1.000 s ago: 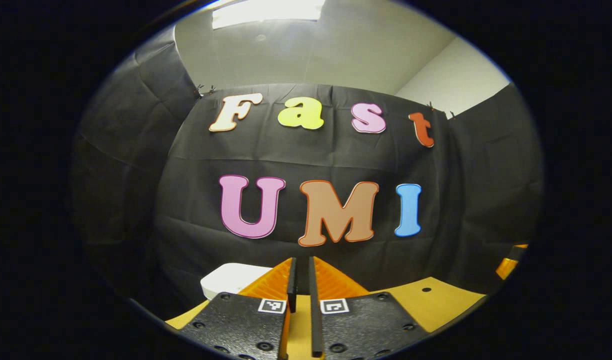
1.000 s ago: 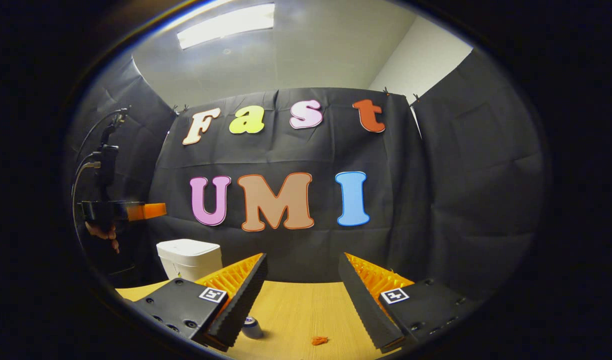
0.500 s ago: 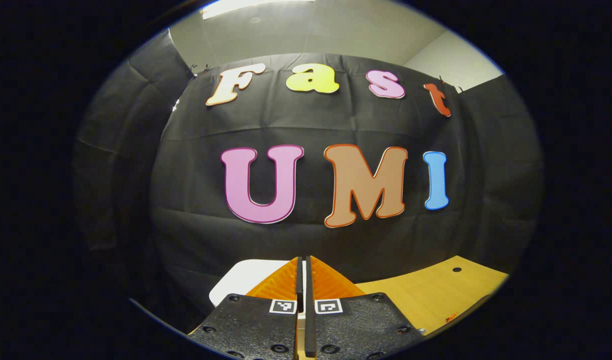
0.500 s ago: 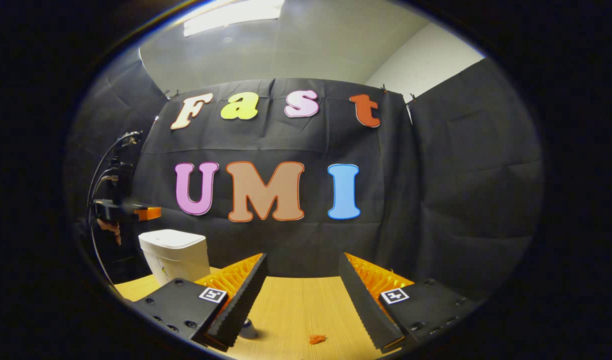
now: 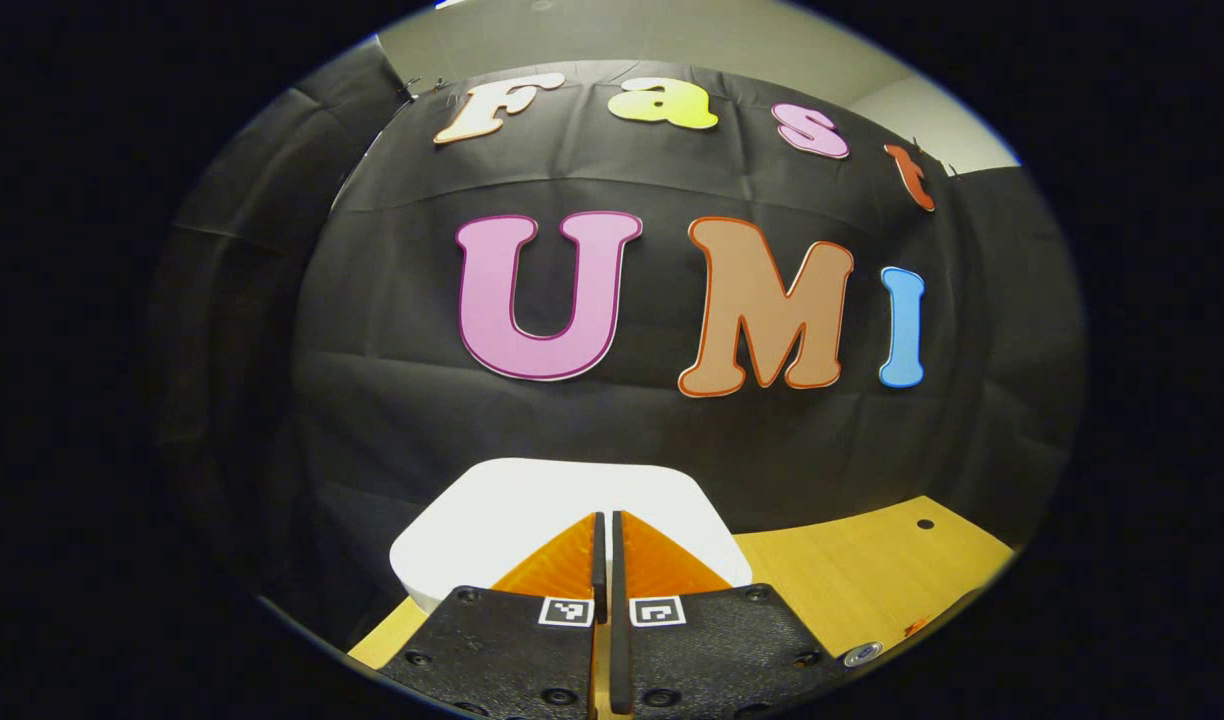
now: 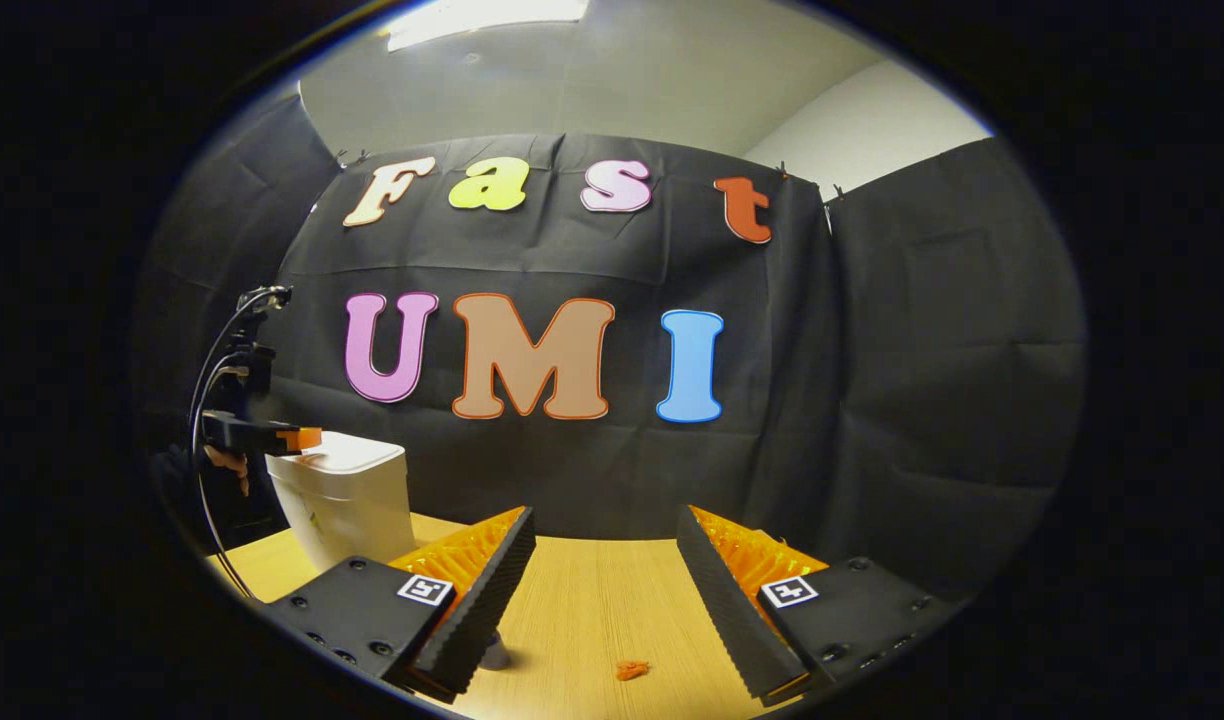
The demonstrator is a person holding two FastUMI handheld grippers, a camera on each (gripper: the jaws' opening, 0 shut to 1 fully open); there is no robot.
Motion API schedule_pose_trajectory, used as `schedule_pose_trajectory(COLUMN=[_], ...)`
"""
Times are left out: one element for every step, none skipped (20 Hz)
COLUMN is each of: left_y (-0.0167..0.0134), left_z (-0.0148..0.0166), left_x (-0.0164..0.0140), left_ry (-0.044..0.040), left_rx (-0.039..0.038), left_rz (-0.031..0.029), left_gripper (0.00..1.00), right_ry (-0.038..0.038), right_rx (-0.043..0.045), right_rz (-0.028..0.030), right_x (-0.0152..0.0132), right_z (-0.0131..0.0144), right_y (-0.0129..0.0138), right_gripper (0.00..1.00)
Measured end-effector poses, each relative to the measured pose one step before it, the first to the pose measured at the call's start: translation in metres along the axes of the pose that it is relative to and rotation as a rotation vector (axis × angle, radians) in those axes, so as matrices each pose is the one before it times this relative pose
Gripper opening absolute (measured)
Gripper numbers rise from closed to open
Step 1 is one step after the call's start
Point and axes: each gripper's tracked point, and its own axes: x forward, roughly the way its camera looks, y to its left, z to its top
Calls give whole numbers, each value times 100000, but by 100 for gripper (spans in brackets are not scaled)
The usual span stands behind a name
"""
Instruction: Press the lid of the desktop garbage bin to open it, pick up the crumpled paper on the desktop and throw it into the bin, then pick up the pop can on the desktop and drop it into the bin, and finally close the garbage bin lid.
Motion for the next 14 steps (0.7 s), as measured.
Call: schedule_pose_trajectory(left_y=[275, 276, -48, -38, 8, -27, -76, 9, -118, 44, -74, 24, 51, -127], left_z=[-725, -729, 505, -280, -229, 141, -760, -128, 217, 250, 506, 862, 185, 458], left_x=[14, -172, -91, 248, -283, 260, -14, -27, 5, 24, -224, 33, 133, -65], left_ry=[923, 1383, -3922, 46, 814, -761, 2473, 487, -739, -1430, -1505, -2862, -134, 471], left_rx=[138, 966, 849, 315, -756, -1433, -655, -299, 1724, 971, 1046, -787, -422, 46], left_rz=[859, 1059, -138, 521, 840, 566, 411, 411, 341, 504, -435, -400, 110, -551], left_gripper=[0, 0, 0, 0, 0, 0, 0, 0, 0, 0, 0, 0, 0, 0], right_ry=[207, 315, 385, 493, 748, 821, 792, 997, 643, -10, -813, -1346, -1387, -886], right_rx=[-254, -260, -355, -444, -617, -615, -399, -142, -103, -838, -822, -113, 326, 266], right_rz=[389, 503, 545, 515, 527, 426, 517, 865, 1842, 1422, -404, -249, 364, -143], right_x=[41, 51, 0, -32, 80, -43, -25, 1, -25, -142, -153, -277, -251, -125], right_z=[-35, -193, -109, -139, -271, -311, -230, -337, -69, 73, 345, 403, 368, 175], right_y=[259, 222, 274, 223, 166, 156, 266, 370, 566, 492, -81, -270, 5, -103], right_gripper=[96, 96, 95, 96, 96, 96, 96, 96, 96, 96, 96, 96, 96, 100])
